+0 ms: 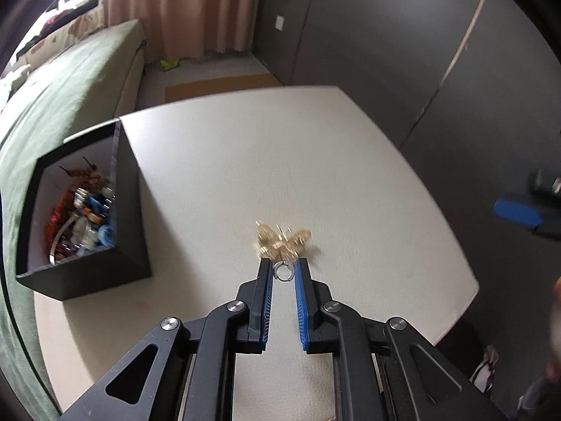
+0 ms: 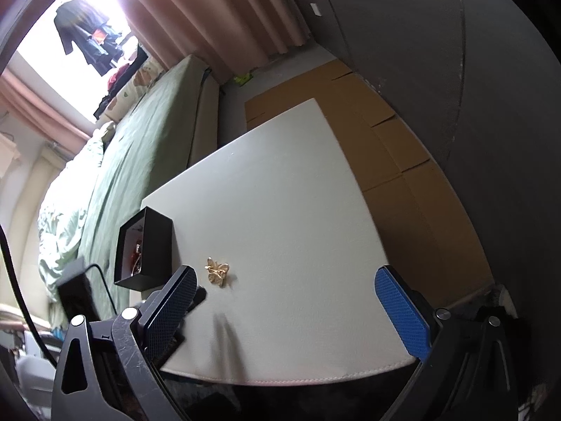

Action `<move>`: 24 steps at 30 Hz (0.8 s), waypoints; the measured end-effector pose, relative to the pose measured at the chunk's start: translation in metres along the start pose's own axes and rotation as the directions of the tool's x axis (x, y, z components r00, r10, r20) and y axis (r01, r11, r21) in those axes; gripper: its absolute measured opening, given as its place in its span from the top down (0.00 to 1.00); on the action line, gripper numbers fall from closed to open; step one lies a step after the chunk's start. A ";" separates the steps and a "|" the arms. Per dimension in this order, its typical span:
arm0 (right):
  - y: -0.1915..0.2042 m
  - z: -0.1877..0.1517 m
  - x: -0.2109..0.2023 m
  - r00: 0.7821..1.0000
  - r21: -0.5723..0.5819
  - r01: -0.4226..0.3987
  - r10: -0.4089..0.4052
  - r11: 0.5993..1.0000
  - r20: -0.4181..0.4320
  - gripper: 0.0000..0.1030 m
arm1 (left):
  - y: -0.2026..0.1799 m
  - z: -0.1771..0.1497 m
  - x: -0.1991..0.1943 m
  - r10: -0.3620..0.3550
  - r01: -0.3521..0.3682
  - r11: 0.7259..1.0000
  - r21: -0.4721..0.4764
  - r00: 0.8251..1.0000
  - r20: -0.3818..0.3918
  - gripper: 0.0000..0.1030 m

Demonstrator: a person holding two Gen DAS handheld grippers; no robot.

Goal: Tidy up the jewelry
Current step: 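Grasp the small silver ring with the left gripper and drop it into the box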

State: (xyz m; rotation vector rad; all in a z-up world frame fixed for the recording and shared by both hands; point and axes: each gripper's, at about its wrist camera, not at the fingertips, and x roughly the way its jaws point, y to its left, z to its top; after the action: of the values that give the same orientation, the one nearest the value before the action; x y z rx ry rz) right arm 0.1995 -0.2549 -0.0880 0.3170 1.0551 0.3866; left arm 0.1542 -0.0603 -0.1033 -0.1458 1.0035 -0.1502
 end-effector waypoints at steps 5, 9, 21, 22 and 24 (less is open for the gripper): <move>0.018 -0.001 0.019 1.000 -0.056 -0.006 0.005 0.998 -0.023 0.00 | 0.023 0.013 -0.024 -0.039 0.043 0.997 -0.071 0.998 0.059 0.87; 0.035 -0.005 0.041 0.997 -0.117 -0.040 0.032 0.992 -0.068 0.07 | 0.041 0.023 -0.041 -0.058 0.069 0.992 -0.105 0.993 0.106 0.87; 0.087 -0.022 0.108 0.982 -0.366 0.013 -0.081 0.930 -0.171 0.25 | 0.107 0.036 -0.069 -0.070 0.114 0.965 -0.235 0.980 0.186 0.87; 0.089 -0.024 0.113 0.980 -0.384 0.021 -0.095 0.923 -0.175 0.26 | 0.110 0.036 -0.069 -0.070 0.114 0.964 -0.238 0.980 0.185 0.87; 0.093 -0.027 0.123 0.975 -0.425 0.041 -0.130 0.904 -0.182 0.27 | 0.119 0.038 -0.069 -0.068 0.113 0.963 -0.246 0.981 0.182 0.87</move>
State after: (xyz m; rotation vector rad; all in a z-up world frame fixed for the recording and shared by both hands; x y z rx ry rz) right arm 0.2147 -0.1150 -0.1556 -0.1594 1.1529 0.5633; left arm 0.1564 0.0711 -0.0486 -0.4345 0.8405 -0.0897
